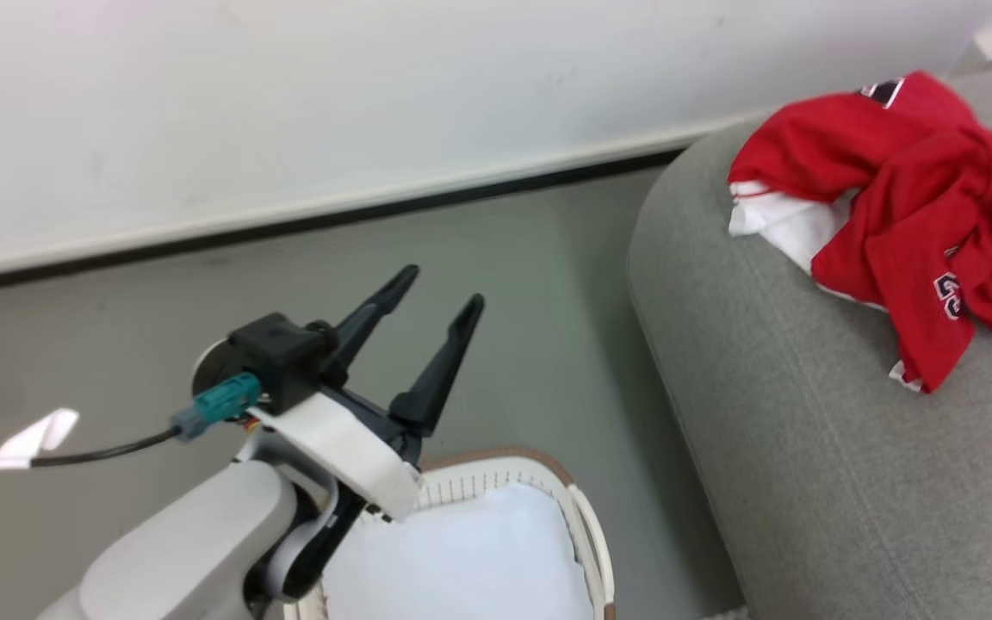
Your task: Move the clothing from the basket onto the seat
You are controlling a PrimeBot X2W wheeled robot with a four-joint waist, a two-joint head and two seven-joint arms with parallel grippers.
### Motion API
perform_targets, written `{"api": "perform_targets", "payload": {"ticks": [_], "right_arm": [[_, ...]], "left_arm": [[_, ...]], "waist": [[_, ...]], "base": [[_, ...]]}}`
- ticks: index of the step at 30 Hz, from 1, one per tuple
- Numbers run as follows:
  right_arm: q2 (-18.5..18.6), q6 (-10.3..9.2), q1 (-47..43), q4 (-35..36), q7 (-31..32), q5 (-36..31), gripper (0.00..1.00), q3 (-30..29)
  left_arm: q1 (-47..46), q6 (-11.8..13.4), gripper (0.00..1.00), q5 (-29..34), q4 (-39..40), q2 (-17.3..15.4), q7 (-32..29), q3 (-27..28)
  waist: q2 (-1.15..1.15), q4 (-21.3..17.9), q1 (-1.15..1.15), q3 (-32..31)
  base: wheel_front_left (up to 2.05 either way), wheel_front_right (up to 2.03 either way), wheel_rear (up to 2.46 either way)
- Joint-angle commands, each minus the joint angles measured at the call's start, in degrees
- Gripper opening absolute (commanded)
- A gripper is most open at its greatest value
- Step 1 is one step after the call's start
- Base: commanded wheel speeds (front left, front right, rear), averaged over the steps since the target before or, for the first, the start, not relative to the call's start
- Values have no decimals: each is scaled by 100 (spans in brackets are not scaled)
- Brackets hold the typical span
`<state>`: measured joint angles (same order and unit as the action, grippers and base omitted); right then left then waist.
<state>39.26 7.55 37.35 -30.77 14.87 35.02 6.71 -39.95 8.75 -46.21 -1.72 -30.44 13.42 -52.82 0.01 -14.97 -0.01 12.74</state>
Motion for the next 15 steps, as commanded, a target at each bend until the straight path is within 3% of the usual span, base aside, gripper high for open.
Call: {"api": "perform_targets", "payload": {"ticks": [1,9,15], "right_arm": [[22,-14,-91,222,-113,89,100,-5],[-170,-14,-407,1344,-553,281,100,280],[-726,-14,-718,1825,-849,299,100,134]], "left_arm": [[145,70,100,-41,10,-65,65,83],[770,443,100,-197,68,-216,161,601],[1358,710,100,-267,171,-374,172,1097]], "waist": [[-1,112,1,-412],[-1,507,1,-1122],[-1,819,1,-1351]], "base": [[0,0,0],[0,0,0],[0,0,0]]}}
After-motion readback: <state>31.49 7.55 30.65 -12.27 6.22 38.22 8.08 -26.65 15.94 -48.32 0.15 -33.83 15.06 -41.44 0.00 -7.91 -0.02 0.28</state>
